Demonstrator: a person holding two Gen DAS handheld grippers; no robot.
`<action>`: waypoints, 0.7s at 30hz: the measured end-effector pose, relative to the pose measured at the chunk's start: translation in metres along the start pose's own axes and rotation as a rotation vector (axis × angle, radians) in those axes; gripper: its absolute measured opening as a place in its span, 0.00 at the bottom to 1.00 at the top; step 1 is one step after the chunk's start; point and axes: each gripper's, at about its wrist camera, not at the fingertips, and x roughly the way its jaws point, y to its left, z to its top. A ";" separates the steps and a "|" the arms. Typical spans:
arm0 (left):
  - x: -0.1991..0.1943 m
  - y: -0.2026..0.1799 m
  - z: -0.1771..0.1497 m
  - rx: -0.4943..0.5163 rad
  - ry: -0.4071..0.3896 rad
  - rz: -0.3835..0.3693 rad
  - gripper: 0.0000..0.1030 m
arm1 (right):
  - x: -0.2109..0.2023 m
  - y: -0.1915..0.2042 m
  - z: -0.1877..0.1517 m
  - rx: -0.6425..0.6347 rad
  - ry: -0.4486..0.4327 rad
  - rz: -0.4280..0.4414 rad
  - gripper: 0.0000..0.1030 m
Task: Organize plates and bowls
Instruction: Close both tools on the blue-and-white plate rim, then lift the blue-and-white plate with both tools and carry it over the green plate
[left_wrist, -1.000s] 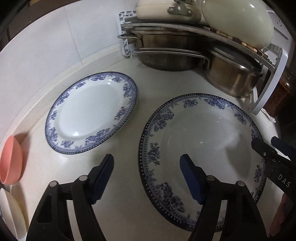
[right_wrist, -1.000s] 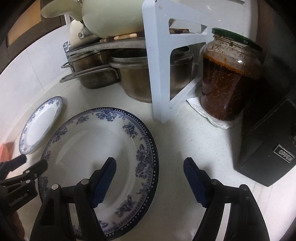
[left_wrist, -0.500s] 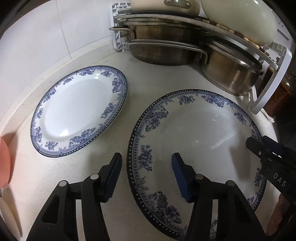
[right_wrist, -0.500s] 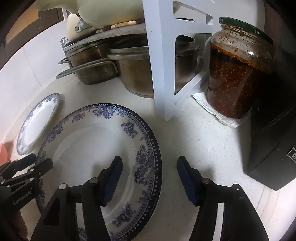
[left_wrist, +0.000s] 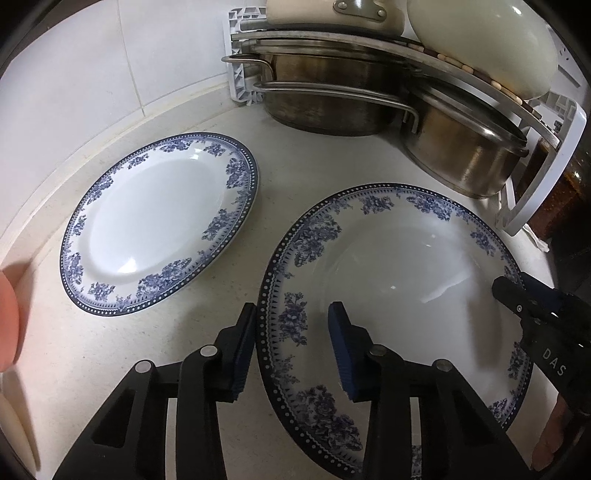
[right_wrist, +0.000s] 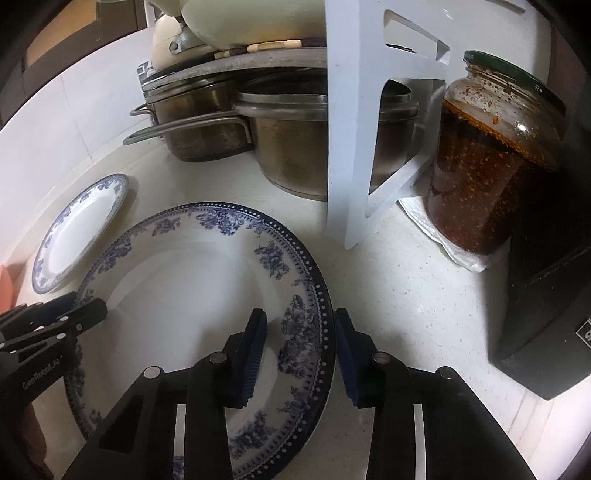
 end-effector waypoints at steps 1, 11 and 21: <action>0.000 0.000 0.000 -0.002 -0.001 0.003 0.37 | 0.000 0.001 0.000 0.002 -0.001 0.001 0.37; -0.015 0.003 -0.010 -0.033 -0.013 0.024 0.35 | -0.008 0.002 -0.004 0.000 -0.013 0.007 0.35; -0.065 0.021 -0.026 -0.098 -0.040 0.056 0.35 | -0.048 0.016 -0.013 -0.026 -0.033 0.040 0.34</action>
